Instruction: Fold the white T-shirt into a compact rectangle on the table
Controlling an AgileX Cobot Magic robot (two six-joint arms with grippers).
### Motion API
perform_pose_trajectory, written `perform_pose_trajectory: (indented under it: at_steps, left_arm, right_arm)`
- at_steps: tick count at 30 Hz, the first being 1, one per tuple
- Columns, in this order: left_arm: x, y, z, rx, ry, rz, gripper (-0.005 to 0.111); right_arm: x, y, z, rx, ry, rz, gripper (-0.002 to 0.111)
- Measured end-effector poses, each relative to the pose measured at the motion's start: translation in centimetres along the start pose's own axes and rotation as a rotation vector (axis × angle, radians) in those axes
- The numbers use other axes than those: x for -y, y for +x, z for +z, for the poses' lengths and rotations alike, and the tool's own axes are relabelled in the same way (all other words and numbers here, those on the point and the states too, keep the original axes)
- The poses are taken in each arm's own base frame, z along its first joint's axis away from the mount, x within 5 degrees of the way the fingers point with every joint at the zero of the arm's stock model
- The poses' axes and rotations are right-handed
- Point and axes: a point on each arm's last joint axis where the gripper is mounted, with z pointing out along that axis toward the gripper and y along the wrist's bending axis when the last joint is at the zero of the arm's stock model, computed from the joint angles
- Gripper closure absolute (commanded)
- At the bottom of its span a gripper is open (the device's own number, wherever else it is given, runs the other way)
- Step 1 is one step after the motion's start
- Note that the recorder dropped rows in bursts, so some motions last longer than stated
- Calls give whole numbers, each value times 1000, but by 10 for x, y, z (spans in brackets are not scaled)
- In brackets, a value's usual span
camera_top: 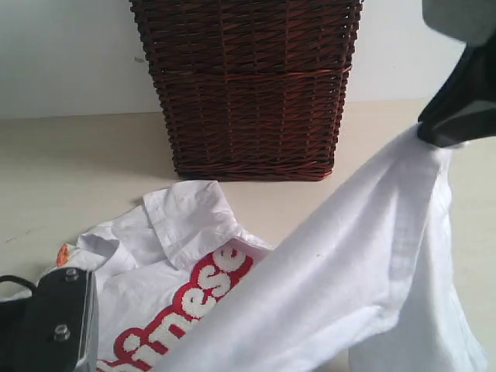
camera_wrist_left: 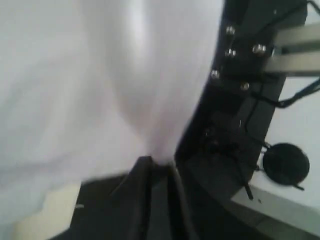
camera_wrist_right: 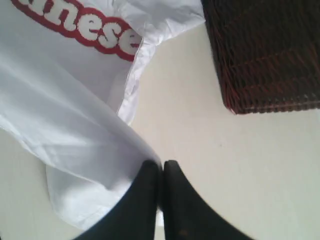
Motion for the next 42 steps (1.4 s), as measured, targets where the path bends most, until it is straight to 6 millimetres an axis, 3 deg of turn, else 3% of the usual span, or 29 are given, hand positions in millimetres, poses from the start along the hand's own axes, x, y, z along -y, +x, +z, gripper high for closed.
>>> perform_pose_trajectory:
  at_steps: [2,3,5,6,8,9,11,14,17,18,20,24,28,37,42]
  left_arm:
    - [-2,6,4,-45,-10,6,59]
    - [-4,7,4,-59,-39,5,58]
    - [-15,7,-5,-87,-188,-42,58]
    - [-29,1,-18,-56,-376,-84,58]
    - [-48,-13,-35,96,-624,-139,58]
    - [-53,-18,-36,130,-654,-145,58]
    - [-76,-39,-26,223,-677,-180,59]
    - [-114,-58,1,232,-667,-217,73]
    - [-155,-70,38,85,-634,-232,84]
    - [-164,-70,45,44,-626,-242,94]
    - [-191,-64,61,-63,-602,-299,107]
    - [-228,-43,75,-196,-563,-434,107]
    - [-250,-20,70,-306,-524,-565,107]
    - [-256,34,60,-580,-327,-818,107]
    - [-253,37,56,-582,-304,-839,107]
  right_arm:
    - [-3,7,7,-37,-2,-5,108]
    - [-4,8,9,-44,-7,-7,108]
    - [-8,11,14,-54,-29,-9,108]
    - [-12,12,18,-52,-59,-8,108]
    - [-20,13,26,-41,-125,11,108]
    - [-23,14,30,-43,-148,16,108]
    - [-34,23,45,-84,-209,24,108]
    - [-44,33,59,-139,-255,50,108]
    - [-48,37,64,-163,-269,85,108]
    - [-48,37,64,-163,-269,89,108]
    - [-47,38,64,-174,-257,111,104]
    - [-43,42,65,-213,-207,142,85]
    - [-43,44,57,-197,-178,176,67]
    - [-48,56,23,-95,-77,221,65]
    - [-40,49,31,-71,-28,349,65]
